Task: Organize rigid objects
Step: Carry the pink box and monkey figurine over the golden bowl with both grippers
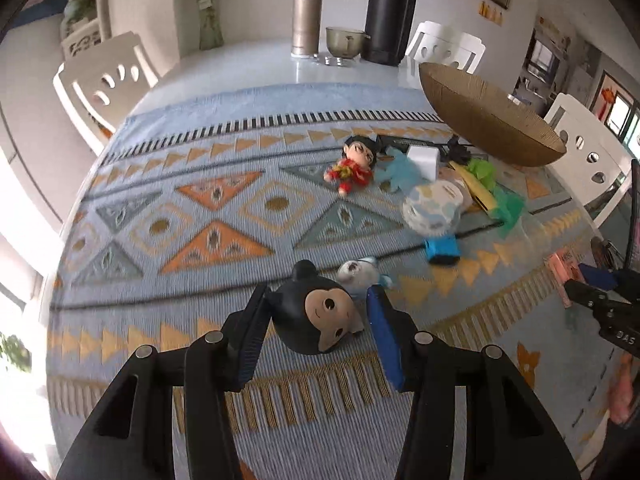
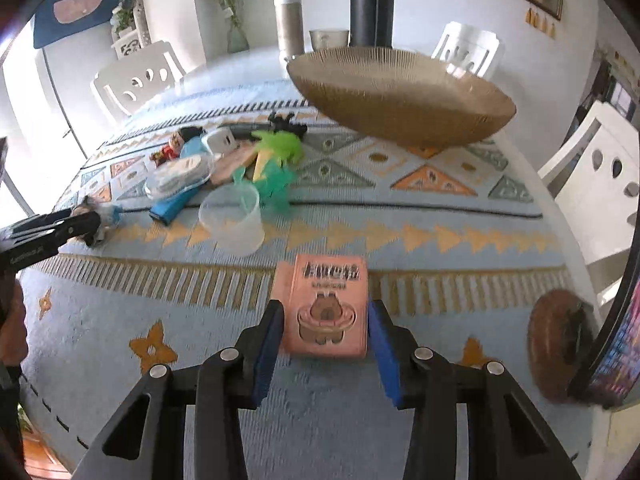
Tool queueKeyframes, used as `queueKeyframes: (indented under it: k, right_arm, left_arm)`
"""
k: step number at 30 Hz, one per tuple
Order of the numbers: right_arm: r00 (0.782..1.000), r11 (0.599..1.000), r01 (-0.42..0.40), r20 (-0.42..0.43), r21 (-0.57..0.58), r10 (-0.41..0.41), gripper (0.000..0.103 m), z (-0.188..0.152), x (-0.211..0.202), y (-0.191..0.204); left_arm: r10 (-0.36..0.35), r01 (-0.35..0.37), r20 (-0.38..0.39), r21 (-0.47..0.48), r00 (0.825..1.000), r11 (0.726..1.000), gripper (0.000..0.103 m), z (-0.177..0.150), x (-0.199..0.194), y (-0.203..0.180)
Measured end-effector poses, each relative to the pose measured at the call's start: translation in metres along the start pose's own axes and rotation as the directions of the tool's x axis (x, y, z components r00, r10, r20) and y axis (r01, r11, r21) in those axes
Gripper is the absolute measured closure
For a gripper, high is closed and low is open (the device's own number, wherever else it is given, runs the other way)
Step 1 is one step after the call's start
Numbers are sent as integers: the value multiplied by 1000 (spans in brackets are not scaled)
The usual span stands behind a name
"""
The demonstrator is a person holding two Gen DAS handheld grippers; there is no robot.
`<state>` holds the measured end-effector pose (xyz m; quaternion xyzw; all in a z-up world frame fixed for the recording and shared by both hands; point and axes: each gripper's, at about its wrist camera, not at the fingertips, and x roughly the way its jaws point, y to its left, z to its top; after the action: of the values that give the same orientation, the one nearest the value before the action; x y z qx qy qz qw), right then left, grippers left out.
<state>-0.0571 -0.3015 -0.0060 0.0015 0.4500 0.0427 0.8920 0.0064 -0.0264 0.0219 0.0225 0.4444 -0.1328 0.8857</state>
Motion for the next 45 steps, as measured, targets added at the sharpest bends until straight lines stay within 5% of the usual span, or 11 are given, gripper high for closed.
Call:
queueKeyframes:
  k: [4,6,11,14,16,18,20,24,30,39,45]
  right_arm:
    - [999,999,-51,-12,13,51,61,-6,-1,1]
    - [997,997,-68,-25,29,69,60,-8,2,-2]
    - [994,994,-101,-25,42,102,41,-7,3,-5]
    - [998,998,-59,-28,18,60,39,-7,5,0]
    - [998,999,-48,-26,13,48,40,-6,6,1]
    - [1000,1000,-17,-18,-2,17,56,-6,6,3]
    - [1000,1000,-9,-14,-20,9,63,-7,5,6]
    - [1000,999,22,9,-39,-22,63,-8,1,12]
    - [995,999,-36,97,-8,37,64,3,-28,11]
    - [964,997,-11,267,70,-8,64,58,-78,-16]
    - [940,979,43,325,198,-107,64,109,-77,-45]
  left_arm:
    - [-59,59,-28,9,998,998,47,-13,-10,-1]
    - [-44,46,-37,44,998,998,35,-15,-12,-2]
    - [32,-29,-27,115,999,993,35,-10,-3,-2]
    - [36,-29,-38,160,999,987,34,-5,7,-1]
    - [6,2,-41,173,999,985,35,0,11,-2]
    - [-44,52,-47,177,998,983,58,0,12,-4]
    - [-55,60,-31,184,998,981,65,-2,7,-8]
    - [-71,68,12,162,997,984,65,-5,-8,-13]
    - [-131,120,90,116,987,986,65,11,-37,-19]
    - [-205,175,221,147,953,973,65,72,-55,-67]
    - [-254,215,268,168,929,962,65,127,-33,-116]
